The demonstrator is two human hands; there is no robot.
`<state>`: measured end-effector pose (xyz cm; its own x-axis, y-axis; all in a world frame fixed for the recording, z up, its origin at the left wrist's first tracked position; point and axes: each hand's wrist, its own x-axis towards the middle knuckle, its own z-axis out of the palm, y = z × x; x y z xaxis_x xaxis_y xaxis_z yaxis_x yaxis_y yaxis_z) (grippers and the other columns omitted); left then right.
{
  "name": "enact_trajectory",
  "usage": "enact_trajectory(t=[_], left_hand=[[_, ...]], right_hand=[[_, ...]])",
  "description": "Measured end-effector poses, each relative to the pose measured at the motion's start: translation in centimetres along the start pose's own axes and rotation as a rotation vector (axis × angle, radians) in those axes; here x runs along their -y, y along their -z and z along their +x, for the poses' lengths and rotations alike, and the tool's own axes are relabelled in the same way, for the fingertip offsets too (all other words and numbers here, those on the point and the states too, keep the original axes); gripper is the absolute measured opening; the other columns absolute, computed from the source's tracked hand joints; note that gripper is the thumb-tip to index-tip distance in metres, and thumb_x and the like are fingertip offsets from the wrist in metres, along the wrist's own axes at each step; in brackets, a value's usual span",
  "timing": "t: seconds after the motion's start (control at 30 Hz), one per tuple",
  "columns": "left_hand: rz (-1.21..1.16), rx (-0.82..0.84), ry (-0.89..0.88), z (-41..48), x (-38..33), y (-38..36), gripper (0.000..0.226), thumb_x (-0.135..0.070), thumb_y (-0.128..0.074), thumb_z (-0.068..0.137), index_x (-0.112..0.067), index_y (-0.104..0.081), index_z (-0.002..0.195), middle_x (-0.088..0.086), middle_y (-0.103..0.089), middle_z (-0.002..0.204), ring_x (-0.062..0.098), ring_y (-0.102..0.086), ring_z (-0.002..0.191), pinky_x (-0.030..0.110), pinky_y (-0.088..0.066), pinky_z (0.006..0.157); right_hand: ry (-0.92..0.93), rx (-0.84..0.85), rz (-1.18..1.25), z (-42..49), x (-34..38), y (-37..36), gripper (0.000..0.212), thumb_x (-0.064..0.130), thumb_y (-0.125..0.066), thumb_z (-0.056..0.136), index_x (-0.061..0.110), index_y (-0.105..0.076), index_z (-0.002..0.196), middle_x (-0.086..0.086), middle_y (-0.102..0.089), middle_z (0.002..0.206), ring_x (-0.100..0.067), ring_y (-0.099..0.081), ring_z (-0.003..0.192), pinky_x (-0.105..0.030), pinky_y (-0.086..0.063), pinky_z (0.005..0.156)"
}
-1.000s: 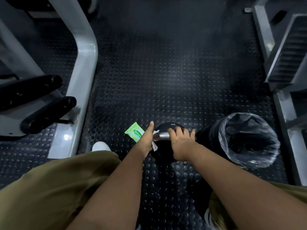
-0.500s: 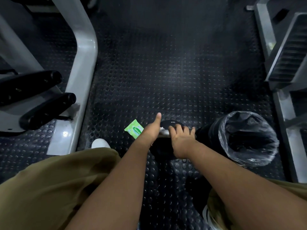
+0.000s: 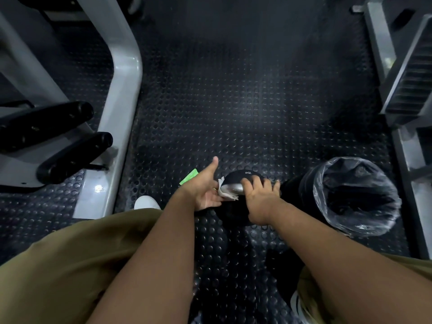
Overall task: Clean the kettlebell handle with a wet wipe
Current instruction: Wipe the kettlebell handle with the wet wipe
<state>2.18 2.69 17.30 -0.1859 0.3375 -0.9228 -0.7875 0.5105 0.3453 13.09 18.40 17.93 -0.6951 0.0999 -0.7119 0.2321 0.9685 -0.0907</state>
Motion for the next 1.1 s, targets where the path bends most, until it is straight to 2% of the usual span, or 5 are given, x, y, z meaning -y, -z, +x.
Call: enact_trajectory(t=[0.17, 0.33, 0.57, 0.8, 1.1], left_hand=[[0.139, -0.072, -0.003, 0.4, -2.0, -1.8, 0.118, -0.097, -0.036, 0.079, -0.003, -0.047, 0.149, 0.020, -0.064, 0.136, 0.027, -0.072, 0.091, 0.037, -0.054, 0.091], [0.063, -0.112, -0.032, 3.4, 0.9, -2.4, 0.127, -0.110, -0.051, 0.045, -0.026, -0.064, 0.139, 0.001, -0.065, 0.143, 0.024, -0.059, 0.135, 0.048, -0.044, 0.115], [-0.174, -0.123, -0.095, 2.3, 3.5, -2.0, 0.096, -0.095, -0.041, 0.079, -0.016, -0.073, 0.125, 0.002, -0.078, 0.119, 0.023, -0.071, 0.116, 0.038, -0.052, 0.107], [-0.034, -0.117, -0.060, 1.2, 0.2, 0.9, 0.133, -0.109, -0.052, 0.046, -0.002, -0.073, 0.122, 0.017, -0.065, 0.139, 0.033, -0.070, 0.118, 0.047, -0.056, 0.103], [-0.113, -0.171, -0.112, 1.9, 2.6, -3.8, 0.069, -0.086, -0.036, 0.091, -0.026, -0.068, 0.101, 0.000, -0.074, 0.106, 0.020, -0.070, 0.107, 0.040, -0.049, 0.110]], right_hand=[[-0.017, 0.009, -0.020, -0.1, 0.3, 0.2, 0.115, 0.021, -0.079, 0.079, 0.020, 0.005, 0.159, -0.013, -0.010, 0.157, -0.042, -0.017, 0.145, -0.070, -0.003, 0.120], [-0.006, 0.009, -0.021, -0.1, 0.1, 0.2, 0.114, 0.026, -0.078, 0.080, 0.020, 0.004, 0.159, -0.014, -0.010, 0.157, -0.043, -0.017, 0.145, -0.071, -0.003, 0.119], [0.000, 0.004, -0.002, -0.1, 0.0, 0.1, 0.110, 0.023, -0.074, 0.081, 0.020, 0.003, 0.159, -0.013, -0.012, 0.155, -0.044, -0.018, 0.144, -0.072, -0.003, 0.119], [0.005, 0.002, 0.015, -0.4, 0.1, 0.4, 0.107, 0.026, -0.076, 0.080, 0.021, -0.002, 0.157, -0.012, -0.018, 0.152, -0.042, -0.023, 0.141, -0.072, -0.006, 0.118], [-0.008, 0.024, 0.001, -0.3, 0.2, 0.6, 0.109, 0.027, -0.076, 0.080, 0.021, 0.001, 0.158, -0.013, -0.018, 0.151, -0.043, -0.023, 0.141, -0.071, -0.006, 0.119]])
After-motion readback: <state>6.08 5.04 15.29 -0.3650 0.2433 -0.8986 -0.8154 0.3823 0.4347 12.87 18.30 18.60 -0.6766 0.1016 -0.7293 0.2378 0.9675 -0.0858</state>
